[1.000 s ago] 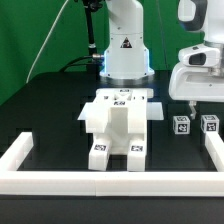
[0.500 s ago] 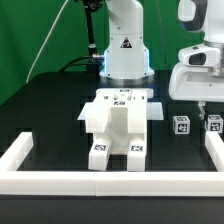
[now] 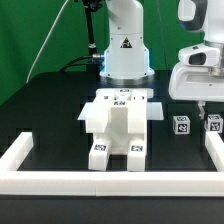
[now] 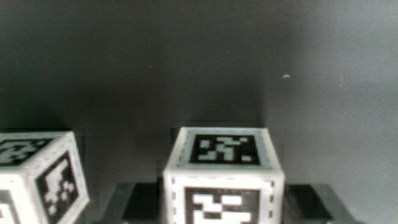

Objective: Assemble chair

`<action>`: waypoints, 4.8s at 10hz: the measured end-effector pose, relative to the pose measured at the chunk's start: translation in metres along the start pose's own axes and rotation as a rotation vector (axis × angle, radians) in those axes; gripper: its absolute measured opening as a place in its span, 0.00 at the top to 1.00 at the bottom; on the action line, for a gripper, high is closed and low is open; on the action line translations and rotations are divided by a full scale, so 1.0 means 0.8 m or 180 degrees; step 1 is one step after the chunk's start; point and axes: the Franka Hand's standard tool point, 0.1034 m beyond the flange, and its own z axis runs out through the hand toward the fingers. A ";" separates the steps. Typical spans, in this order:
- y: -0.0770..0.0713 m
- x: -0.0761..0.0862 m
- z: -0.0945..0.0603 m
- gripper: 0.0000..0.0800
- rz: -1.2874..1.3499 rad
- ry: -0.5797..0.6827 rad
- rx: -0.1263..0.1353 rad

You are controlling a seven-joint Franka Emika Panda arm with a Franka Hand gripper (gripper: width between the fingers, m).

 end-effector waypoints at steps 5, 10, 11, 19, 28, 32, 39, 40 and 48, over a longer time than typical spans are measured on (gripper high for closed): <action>0.065 0.009 -0.149 0.65 0.0195 -0.0201 0.0148; 0.069 0.017 -0.149 0.65 0.0219 -0.0201 0.0139; 0.075 0.017 -0.153 0.65 0.0083 -0.0239 0.0133; 0.188 0.109 -0.187 0.65 -0.0786 0.0073 0.0164; 0.223 0.123 -0.134 0.65 -0.0880 0.0098 -0.0024; 0.219 0.120 -0.128 0.65 -0.0896 0.0072 -0.0030; 0.218 0.121 -0.118 0.65 -0.0922 0.0069 -0.0054; 0.218 0.121 -0.118 0.64 -0.0922 0.0068 -0.0054; 0.218 0.121 -0.118 0.19 -0.0922 0.0067 -0.0055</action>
Offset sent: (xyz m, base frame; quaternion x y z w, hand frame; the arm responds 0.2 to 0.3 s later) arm -0.0077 -0.0555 0.1000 -0.0023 -0.0135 0.0133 0.9998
